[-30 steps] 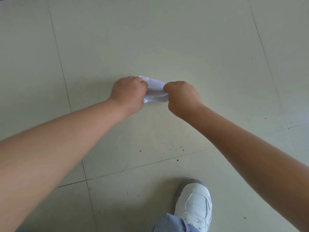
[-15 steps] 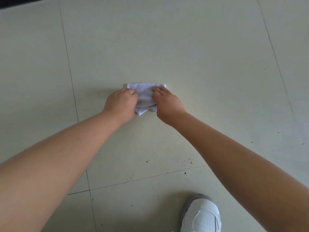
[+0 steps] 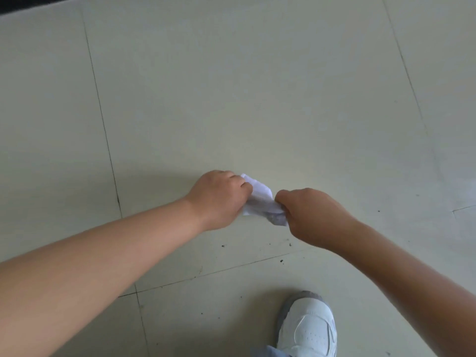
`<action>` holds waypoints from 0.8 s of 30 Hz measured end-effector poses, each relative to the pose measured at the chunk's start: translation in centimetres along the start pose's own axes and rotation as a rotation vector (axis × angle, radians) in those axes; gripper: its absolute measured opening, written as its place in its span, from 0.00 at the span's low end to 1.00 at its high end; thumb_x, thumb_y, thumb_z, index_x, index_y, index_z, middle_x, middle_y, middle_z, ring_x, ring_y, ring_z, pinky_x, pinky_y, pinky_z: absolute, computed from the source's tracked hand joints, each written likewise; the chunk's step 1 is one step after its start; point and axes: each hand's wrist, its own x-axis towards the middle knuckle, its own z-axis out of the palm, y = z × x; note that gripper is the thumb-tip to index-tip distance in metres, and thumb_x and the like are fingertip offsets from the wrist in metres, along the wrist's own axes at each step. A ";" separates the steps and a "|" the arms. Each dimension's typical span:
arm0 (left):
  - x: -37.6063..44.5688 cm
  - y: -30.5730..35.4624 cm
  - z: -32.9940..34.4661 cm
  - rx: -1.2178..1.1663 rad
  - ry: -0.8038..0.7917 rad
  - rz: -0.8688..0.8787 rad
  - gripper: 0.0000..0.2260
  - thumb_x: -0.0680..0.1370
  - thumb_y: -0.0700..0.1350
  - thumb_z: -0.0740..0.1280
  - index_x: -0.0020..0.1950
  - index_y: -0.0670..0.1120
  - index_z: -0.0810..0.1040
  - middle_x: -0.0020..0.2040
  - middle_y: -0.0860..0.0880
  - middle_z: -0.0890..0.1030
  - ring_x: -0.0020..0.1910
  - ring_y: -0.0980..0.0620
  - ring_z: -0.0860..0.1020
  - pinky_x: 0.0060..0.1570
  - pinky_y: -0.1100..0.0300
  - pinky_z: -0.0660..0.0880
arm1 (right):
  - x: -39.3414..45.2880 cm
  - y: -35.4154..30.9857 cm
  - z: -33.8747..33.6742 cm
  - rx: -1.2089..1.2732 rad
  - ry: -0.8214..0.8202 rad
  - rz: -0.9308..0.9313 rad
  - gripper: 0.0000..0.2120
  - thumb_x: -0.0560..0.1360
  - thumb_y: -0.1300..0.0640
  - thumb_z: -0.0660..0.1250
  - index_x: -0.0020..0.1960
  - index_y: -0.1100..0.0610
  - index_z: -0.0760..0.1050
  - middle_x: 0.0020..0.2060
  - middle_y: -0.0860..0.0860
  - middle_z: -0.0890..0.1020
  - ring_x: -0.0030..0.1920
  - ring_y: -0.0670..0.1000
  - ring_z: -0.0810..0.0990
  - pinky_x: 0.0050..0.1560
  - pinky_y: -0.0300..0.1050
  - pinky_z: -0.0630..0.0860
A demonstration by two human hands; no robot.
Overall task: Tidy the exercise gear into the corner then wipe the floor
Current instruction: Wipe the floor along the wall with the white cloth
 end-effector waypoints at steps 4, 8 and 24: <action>4.0 1.6 -0.6 -0.052 0.110 0.082 0.14 0.43 0.38 0.78 0.23 0.45 0.78 0.23 0.49 0.78 0.22 0.51 0.78 0.22 0.70 0.70 | 0.2 2.3 -0.3 -0.007 0.147 0.195 0.12 0.72 0.69 0.55 0.51 0.57 0.69 0.42 0.49 0.73 0.47 0.54 0.71 0.31 0.39 0.65; 7.6 1.9 0.1 -0.051 0.039 0.053 0.11 0.52 0.42 0.79 0.30 0.42 0.82 0.31 0.44 0.82 0.32 0.49 0.83 0.30 0.66 0.76 | 2.1 3.4 2.7 0.040 0.164 0.175 0.27 0.76 0.67 0.51 0.75 0.59 0.54 0.76 0.51 0.55 0.77 0.49 0.52 0.69 0.43 0.65; 13.1 -8.5 -0.9 -0.053 0.133 -0.503 0.19 0.81 0.39 0.49 0.64 0.33 0.73 0.67 0.37 0.72 0.66 0.38 0.72 0.62 0.50 0.68 | 16.2 3.3 -7.6 0.122 0.398 0.101 0.25 0.81 0.59 0.50 0.76 0.55 0.50 0.77 0.48 0.47 0.77 0.52 0.45 0.74 0.56 0.50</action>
